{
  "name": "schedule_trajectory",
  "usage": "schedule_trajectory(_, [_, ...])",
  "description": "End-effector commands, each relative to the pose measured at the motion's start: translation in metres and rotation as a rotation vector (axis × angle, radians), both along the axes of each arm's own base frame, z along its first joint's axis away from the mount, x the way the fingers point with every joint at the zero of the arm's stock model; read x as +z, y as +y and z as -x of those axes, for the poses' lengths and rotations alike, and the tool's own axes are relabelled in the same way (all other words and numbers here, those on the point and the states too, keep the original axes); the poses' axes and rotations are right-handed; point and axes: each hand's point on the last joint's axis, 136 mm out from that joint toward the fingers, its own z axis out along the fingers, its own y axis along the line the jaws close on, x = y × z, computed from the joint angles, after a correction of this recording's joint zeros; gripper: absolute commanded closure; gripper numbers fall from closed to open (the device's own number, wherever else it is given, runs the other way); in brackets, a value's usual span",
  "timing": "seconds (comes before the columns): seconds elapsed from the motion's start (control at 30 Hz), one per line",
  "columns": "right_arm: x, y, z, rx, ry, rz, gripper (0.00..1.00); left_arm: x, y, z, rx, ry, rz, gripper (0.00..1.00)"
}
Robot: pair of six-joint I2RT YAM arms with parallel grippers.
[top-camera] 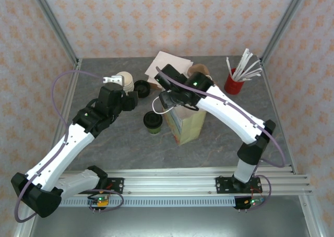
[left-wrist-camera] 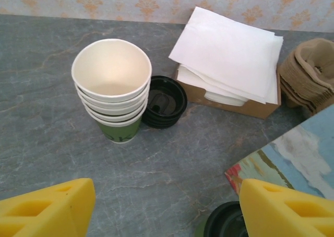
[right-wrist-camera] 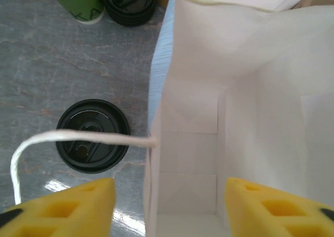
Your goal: Pack the takeout coffee
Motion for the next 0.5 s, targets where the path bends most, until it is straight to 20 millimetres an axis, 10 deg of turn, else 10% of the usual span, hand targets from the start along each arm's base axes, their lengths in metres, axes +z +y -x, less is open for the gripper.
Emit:
schedule_trajectory(0.0, [0.048, -0.01, 0.013, 0.008, -0.061, -0.124, 0.35, 0.011, -0.007, 0.005, -0.037, -0.001, 0.062, 0.26])
schedule_trajectory(0.17, [0.084, -0.034, 0.015, -0.023, -0.124, -0.208, 0.29, 0.023, -0.024, 0.006, -0.093, -0.01, 0.123, 0.27])
schedule_trajectory(0.3, [0.118, -0.093, -0.001, -0.154, -0.241, -0.264, 0.28, 0.042, -0.043, 0.01, -0.159, -0.04, 0.135, 0.27])
schedule_trajectory(0.47, [0.113, -0.176, -0.031, -0.39, -0.259, -0.309, 0.28, 0.052, -0.06, 0.009, -0.197, -0.049, 0.109, 0.27])
